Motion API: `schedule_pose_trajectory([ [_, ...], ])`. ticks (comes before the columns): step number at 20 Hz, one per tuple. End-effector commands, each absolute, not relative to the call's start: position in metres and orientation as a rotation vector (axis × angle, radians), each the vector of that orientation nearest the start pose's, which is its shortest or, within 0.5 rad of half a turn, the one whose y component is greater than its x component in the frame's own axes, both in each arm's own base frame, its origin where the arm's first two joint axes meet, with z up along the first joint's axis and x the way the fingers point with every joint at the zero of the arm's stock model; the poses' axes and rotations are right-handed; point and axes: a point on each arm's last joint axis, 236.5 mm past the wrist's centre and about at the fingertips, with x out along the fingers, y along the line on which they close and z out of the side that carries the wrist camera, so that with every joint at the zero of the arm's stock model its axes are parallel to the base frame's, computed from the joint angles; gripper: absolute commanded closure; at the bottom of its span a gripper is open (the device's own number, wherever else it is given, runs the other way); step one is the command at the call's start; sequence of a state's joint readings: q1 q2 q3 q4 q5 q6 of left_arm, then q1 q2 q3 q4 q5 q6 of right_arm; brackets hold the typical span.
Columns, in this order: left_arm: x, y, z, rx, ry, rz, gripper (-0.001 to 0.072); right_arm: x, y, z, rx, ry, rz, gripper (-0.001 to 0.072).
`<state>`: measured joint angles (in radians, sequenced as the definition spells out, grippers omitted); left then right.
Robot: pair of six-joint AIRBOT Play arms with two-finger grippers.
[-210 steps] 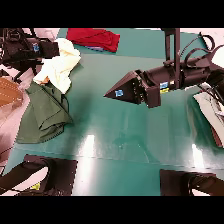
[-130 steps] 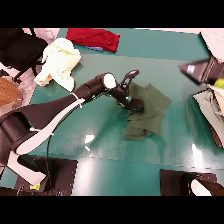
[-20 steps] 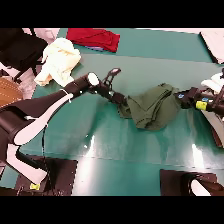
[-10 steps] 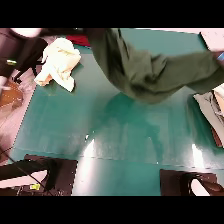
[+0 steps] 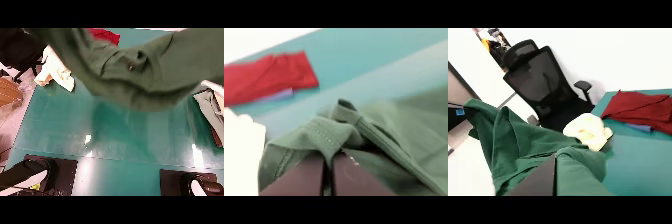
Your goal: Fold the shirts.
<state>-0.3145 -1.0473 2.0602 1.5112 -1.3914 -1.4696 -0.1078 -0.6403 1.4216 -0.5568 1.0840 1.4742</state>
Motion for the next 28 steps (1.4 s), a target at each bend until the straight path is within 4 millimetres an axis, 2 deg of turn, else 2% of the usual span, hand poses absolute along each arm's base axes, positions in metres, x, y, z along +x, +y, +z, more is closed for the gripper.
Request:
schedule_pose_trajectory([
  [1, 0.253, -0.097, 0.417, 0.086, 0.459, -0.373, 0.0678, 0.193, 0.147, 0.403, 0.614, 0.315, 0.621, 0.0690],
  [3, 0.240, -0.116, 0.386, 0.076, 0.587, -0.461, 0.0677, 0.188, 0.137, 0.360, 0.694, 0.404, 0.524, 0.0690],
  [4, 0.241, -0.130, 0.362, 0.061, 0.670, -0.512, 0.0677, 0.191, 0.130, 0.327, 0.732, 0.467, 0.466, 0.0690],
  [6, 0.258, -0.157, 0.302, 0.029, 0.812, -0.589, 0.0677, 0.202, 0.124, 0.247, 0.815, 0.615, 0.374, 0.0690],
  [7, 0.271, -0.167, 0.263, 0.022, 0.874, -0.609, 0.0677, 0.207, 0.123, 0.203, 0.871, 0.692, 0.335, 0.0690],
  [9, 0.298, -0.173, 0.180, 0.015, 0.946, -0.584, 0.0677, 0.215, 0.117, 0.116, 0.977, 0.804, 0.234, 0.0690],
  [11, 0.327, -0.169, 0.113, 0.034, 0.902, -0.532, 0.0676, 0.222, 0.105, 0.042, 1.106, 0.851, 0.098, 0.0690],
  [12, 0.341, -0.164, 0.091, 0.039, 0.859, -0.498, 0.0677, 0.227, 0.096, 0.012, 1.162, 0.853, 0.025, 0.0690],
  [13, 0.355, -0.162, 0.075, 0.035, 0.819, -0.466, 0.0677, 0.232, 0.084, -0.009, 1.200, 0.842, -0.047, 0.0690],
  [14, 0.366, -0.160, 0.063, 0.035, 0.803, -0.446, 0.0677, 0.239, 0.072, -0.020, 1.224, 0.817, -0.103, 0.0690],
  [18, 0.414, -0.166, 0.035, 0.007, 0.775, -0.395, 0.0678, 0.274, 0.002, -0.022, 1.153, 0.707, -0.288, 0.0691],
  [19, 0.426, -0.169, 0.028, -0.002, 0.776, -0.387, 0.0677, 0.280, -0.012, -0.023, 1.140, 0.725, -0.315, 0.0689],
  [20, 0.435, -0.173, 0.019, -0.009, 0.794, -0.384, 0.0677, 0.284, -0.014, -0.021, 1.135, 0.772, -0.301, 0.0687],
  [21, 0.440, -0.178, 0.009, -0.029, 0.824, -0.386, 0.0676, 0.291, -0.003, -0.007, 1.096, 0.820, -0.195, 0.0645],
  [22, 0.442, -0.182, 0.002, -0.052, 0.851, -0.391, 0.0675, 0.298, 0.013, 0.017, 1.030, 0.837, -0.040, 0.0606],
  [23, 0.444, -0.185, 0.000, -0.068, 0.864, -0.394, 0.0675, 0.301, 0.030, 0.043, 0.985, 0.849, 0.092, 0.0606],
  [24, 0.446, -0.184, 0.002, -0.066, 0.858, -0.391, 0.0675, 0.300, 0.040, 0.068, 0.940, 0.864, 0.166, 0.0571],
  [25, 0.446, -0.184, 0.005, -0.061, 0.853, -0.393, 0.0675, 0.295, 0.047, 0.092, 0.900, 0.868, 0.216, 0.0419],
  [26, 0.445, -0.183, 0.008, -0.043, 0.856, -0.397, 0.0676, 0.287, 0.051, 0.108, 0.862, 0.885, 0.233, 0.0267],
  [27, 0.443, -0.184, 0.010, -0.039, 0.870, -0.404, 0.0676, 0.278, 0.055, 0.123, 0.833, 0.892, 0.246, 0.0159],
  [28, 0.440, -0.184, 0.011, -0.033, 0.887, -0.411, 0.0676, 0.268, 0.063, 0.140, 0.804, 0.884, 0.276, 0.0146],
])
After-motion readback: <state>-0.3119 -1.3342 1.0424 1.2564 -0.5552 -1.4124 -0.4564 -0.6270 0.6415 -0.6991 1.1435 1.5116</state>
